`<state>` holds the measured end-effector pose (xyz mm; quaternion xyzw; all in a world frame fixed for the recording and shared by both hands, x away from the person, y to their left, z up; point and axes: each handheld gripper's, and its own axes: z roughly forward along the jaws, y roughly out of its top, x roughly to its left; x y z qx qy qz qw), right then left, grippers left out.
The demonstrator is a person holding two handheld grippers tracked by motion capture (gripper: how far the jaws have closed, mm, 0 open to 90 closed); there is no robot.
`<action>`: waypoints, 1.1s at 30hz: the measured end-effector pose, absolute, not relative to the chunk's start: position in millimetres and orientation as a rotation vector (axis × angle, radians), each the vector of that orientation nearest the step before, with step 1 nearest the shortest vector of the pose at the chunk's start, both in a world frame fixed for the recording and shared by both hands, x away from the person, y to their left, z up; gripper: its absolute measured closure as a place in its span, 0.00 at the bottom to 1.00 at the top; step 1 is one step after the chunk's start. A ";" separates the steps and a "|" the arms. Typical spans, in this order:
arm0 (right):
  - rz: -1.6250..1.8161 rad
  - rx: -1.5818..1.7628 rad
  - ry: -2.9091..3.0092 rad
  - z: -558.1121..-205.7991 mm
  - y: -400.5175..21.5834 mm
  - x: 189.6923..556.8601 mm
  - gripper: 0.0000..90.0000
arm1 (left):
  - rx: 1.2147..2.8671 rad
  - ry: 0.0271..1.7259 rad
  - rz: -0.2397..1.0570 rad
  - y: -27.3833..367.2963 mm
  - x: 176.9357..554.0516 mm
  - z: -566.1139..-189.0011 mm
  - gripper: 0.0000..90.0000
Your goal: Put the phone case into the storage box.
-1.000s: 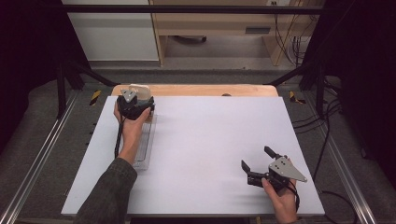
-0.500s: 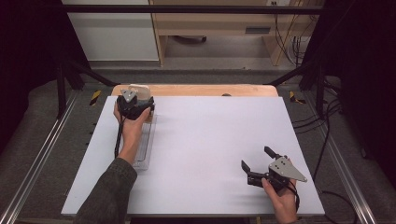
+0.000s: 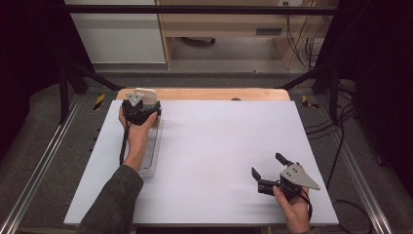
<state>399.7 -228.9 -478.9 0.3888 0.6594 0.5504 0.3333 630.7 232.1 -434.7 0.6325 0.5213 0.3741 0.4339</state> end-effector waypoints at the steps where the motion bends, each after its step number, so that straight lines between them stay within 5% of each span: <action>1: 1.438 1.017 1.723 -478.9 -228.7 399.7 0.03 | 1.574 1.299 0.930 232.3 630.7 -434.6 0.11; 33: 1.441 1.016 1.723 -478.8 -229.7 400.1 0.03 | 1.545 1.303 0.923 234.2 631.3 -434.2 0.09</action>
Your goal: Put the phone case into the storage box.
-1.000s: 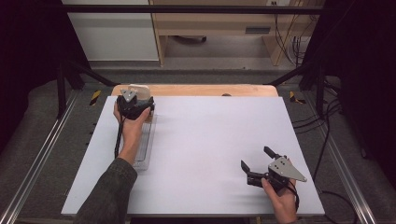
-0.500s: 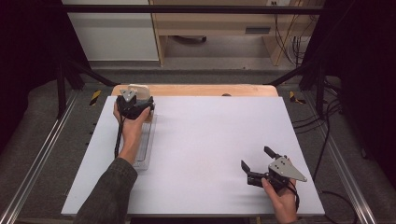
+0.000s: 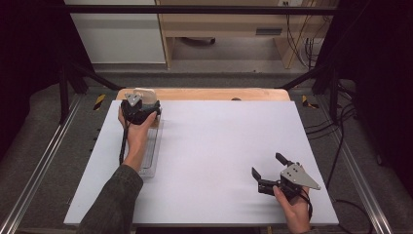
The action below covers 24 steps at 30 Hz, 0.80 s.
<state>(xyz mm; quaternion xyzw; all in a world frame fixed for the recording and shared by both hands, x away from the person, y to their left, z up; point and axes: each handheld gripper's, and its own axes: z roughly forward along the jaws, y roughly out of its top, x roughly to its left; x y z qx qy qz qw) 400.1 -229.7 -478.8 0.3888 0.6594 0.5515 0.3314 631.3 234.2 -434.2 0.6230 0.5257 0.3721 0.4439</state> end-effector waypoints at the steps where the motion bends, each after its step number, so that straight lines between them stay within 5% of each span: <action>1: 1.442 1.017 1.723 -478.8 -229.8 400.1 0.03 | 1.540 1.301 0.923 234.0 631.3 -433.9 0.08; 24: 1.444 1.019 1.724 -478.5 -230.3 400.0 0.03 | 1.520 1.287 0.928 234.3 629.7 -430.8 0.03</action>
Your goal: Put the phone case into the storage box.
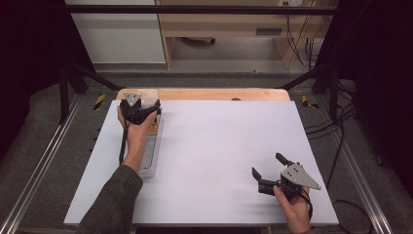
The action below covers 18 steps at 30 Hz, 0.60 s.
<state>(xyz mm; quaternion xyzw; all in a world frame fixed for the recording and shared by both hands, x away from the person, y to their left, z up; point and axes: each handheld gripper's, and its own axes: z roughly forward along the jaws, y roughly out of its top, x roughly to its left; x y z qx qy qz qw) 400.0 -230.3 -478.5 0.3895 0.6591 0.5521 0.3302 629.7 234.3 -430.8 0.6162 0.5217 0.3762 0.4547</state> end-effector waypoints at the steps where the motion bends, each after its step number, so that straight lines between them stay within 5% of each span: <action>1: 1.443 1.019 1.724 -478.5 -230.3 400.0 0.03 | 1.521 1.286 0.928 234.0 629.2 -430.1 0.03; 18: 1.442 1.012 1.722 -477.7 -228.9 399.2 0.03 | 1.573 1.233 0.901 235.1 615.0 -414.4 0.02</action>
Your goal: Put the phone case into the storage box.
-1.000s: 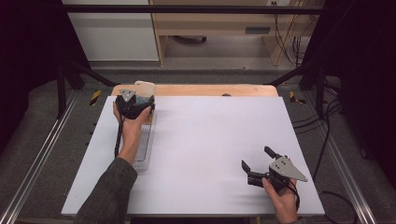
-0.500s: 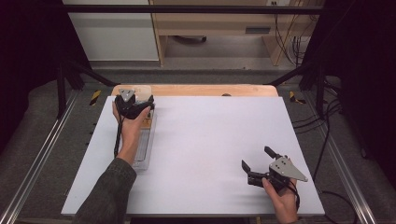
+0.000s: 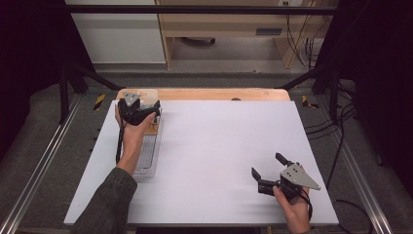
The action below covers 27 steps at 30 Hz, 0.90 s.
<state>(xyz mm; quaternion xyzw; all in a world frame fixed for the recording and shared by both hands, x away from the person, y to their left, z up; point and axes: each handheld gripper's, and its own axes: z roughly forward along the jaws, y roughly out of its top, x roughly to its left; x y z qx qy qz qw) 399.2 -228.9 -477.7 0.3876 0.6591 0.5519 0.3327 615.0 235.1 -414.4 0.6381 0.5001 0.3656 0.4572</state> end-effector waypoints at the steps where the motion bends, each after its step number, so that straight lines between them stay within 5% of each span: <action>1: 1.442 1.015 1.721 -477.5 -228.9 399.0 0.03 | 1.574 1.229 0.896 235.1 613.6 -413.3 0.02; 27: 1.441 1.011 1.718 -476.5 -228.1 397.8 0.03 | 1.666 1.102 0.861 221.4 579.9 -395.3 0.03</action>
